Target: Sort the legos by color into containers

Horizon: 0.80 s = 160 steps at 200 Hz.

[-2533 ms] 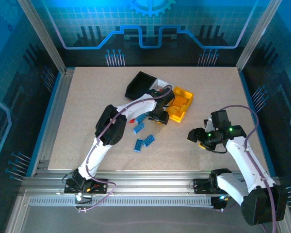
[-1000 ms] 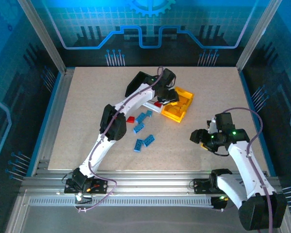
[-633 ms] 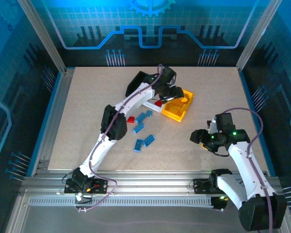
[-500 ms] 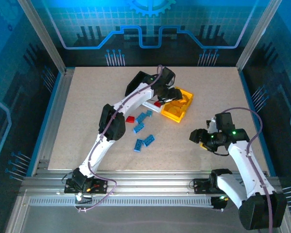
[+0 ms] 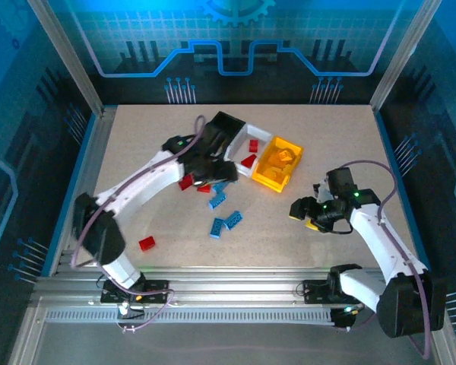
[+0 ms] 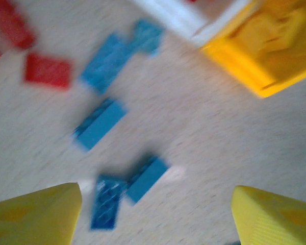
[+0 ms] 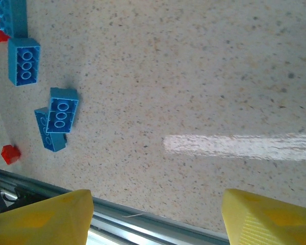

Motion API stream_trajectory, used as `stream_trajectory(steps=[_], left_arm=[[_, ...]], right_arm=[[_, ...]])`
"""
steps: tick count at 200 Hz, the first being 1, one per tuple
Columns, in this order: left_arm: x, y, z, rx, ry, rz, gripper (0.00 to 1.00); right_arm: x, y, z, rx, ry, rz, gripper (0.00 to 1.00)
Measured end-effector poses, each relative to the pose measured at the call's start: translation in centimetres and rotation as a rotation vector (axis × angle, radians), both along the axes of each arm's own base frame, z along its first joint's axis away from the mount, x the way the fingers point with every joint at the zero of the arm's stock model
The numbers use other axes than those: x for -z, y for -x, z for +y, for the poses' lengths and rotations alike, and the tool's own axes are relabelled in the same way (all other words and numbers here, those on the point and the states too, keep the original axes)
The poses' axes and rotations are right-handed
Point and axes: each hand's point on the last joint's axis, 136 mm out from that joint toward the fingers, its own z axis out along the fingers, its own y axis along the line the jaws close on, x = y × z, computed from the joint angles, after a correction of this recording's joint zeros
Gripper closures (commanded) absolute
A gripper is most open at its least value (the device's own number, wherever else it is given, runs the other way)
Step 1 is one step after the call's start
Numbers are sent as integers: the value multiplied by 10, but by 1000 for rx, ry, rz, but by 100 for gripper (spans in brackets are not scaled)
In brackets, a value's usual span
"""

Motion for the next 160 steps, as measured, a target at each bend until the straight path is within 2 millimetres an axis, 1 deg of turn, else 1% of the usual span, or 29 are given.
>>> stream_trajectory(steps=[18, 38, 69, 92, 139, 160], left_arm=[[26, 28, 46, -122, -51, 89, 2], [53, 53, 86, -251, -106, 195, 1], [81, 85, 126, -441, -134, 316, 1], [96, 104, 148, -565, -134, 380, 1], [119, 129, 175, -757, -131, 462, 1], [126, 138, 184, -809, -135, 489, 1]], right_arm=[[0, 0, 8, -29, -2, -8, 31], [0, 0, 15, -53, -4, -20, 30], [5, 1, 18, -56, 2, -20, 30], [9, 3, 18, -52, 5, -11, 30], [8, 3, 17, -48, 7, -14, 30], [7, 4, 16, -47, 8, -23, 30]])
